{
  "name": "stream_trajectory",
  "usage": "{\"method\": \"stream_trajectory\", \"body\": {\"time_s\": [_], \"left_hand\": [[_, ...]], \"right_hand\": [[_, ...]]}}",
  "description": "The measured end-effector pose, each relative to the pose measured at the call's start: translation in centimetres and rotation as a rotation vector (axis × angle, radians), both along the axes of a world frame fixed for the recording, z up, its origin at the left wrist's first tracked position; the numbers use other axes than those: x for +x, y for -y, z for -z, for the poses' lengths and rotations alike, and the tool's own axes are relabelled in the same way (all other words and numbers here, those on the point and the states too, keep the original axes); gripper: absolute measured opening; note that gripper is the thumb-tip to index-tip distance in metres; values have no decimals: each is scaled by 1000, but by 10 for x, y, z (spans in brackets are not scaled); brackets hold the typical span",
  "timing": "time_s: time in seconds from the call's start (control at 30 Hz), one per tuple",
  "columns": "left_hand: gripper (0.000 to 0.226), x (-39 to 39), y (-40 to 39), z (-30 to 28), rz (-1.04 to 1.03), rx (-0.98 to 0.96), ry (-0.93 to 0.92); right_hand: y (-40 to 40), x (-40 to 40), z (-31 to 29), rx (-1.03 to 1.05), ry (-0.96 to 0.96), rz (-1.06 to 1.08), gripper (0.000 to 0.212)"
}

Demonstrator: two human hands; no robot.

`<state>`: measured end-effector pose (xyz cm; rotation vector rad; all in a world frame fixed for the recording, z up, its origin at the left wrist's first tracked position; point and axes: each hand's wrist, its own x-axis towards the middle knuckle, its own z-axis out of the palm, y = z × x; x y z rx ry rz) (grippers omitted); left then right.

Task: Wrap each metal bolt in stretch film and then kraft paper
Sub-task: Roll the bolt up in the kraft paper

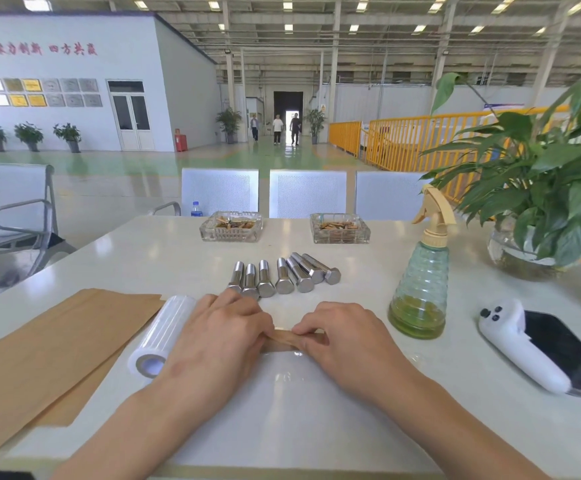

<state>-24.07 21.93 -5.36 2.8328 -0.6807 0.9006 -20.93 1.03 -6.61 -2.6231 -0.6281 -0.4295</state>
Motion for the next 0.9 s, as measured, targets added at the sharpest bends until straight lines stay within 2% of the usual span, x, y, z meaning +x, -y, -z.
{"method": "stream_trajectory", "body": {"time_s": [0.1, 0.27, 0.4, 0.43, 0.5, 0.53, 0.57, 0.6, 0.7, 0.83, 0.9], "left_hand": [[26, 3, -2, 3, 55, 10, 33], [12, 4, -7, 12, 130, 89, 93], [44, 0, -5, 15, 118, 82, 18], [40, -2, -4, 14, 117, 94, 12], [11, -6, -3, 9, 117, 112, -16], [9, -6, -2, 4, 99, 98, -32], [22, -4, -2, -1, 70, 83, -73], [26, 0, -2, -6, 45, 47, -132], [14, 18, -3, -15, 52, -82, -271], [18, 32, -4, -21, 85, 8, -432], [17, 33, -9, -19, 115, 26, -429]], "right_hand": [[1, -1, -1, 7, -22, -2, 18], [1, 1, -4, 10, -68, 1, 22], [0, 0, -4, 17, -71, -1, 23], [0, 0, -3, 6, -67, -2, 23], [-1, 0, -2, -23, -55, 2, 24], [-1, 0, -1, -31, -49, 5, 24], [-1, 0, 0, -36, -41, 9, 23], [-2, 0, 1, -40, -33, 13, 24], [-4, 0, 1, -57, -24, 20, 24], [-4, 2, -1, -73, -20, 17, 23], [-4, 3, 0, -75, -25, 19, 23]]}}
